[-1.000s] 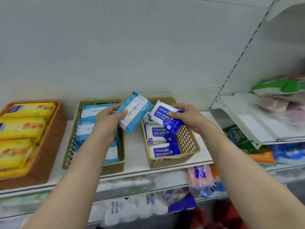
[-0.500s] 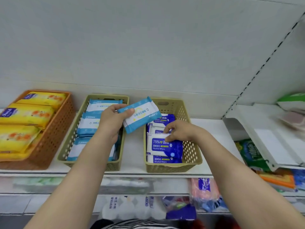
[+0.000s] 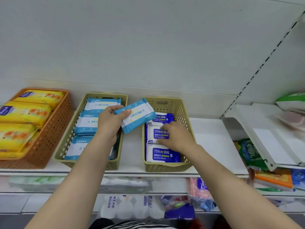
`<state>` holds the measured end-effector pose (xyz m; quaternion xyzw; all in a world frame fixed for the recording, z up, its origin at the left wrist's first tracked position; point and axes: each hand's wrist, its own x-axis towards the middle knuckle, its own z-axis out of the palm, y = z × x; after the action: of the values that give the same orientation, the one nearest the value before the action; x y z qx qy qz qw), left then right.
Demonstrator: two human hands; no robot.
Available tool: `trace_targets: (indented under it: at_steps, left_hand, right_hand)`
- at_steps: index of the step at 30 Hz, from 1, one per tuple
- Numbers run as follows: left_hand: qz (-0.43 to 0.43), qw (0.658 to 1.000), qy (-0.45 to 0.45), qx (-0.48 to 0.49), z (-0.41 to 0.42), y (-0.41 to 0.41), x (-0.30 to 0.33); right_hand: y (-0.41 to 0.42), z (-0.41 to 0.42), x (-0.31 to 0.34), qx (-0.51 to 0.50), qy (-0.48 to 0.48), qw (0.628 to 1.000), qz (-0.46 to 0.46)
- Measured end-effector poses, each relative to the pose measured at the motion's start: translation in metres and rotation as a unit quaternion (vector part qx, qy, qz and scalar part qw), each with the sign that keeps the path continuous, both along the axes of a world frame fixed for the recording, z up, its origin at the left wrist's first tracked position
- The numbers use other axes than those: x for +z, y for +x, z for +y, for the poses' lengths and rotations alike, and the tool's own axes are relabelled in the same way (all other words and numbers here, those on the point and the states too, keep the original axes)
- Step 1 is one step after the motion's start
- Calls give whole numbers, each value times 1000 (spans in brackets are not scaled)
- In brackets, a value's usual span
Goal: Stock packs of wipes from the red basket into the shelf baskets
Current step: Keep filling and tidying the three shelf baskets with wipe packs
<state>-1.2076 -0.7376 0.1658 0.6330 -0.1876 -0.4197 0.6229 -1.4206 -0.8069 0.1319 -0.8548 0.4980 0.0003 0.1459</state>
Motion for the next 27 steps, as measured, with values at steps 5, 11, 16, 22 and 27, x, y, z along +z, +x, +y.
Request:
trace_targets:
  at_steps: [5,11,16,22,27]
  left_hand:
    - [-1,1000,8,-15,7,10,-5]
    - [-7,998,6,-66,15,32,0]
    - [-8,991,6,-135,25,61,14]
    - [45,991,-38,-119,51,109,31]
    - [70,990,-86,-88,61,130,28]
  right_hand:
    - [21,-4,-21,41,150,988,14]
    - [36,-6,18,-201,176,893,-361]
    - [79,10,70,-68,227,873,-426]
    - [138,35,75,-163,329,743,-559]
    - [178,65,66,-162,463,655,-575]
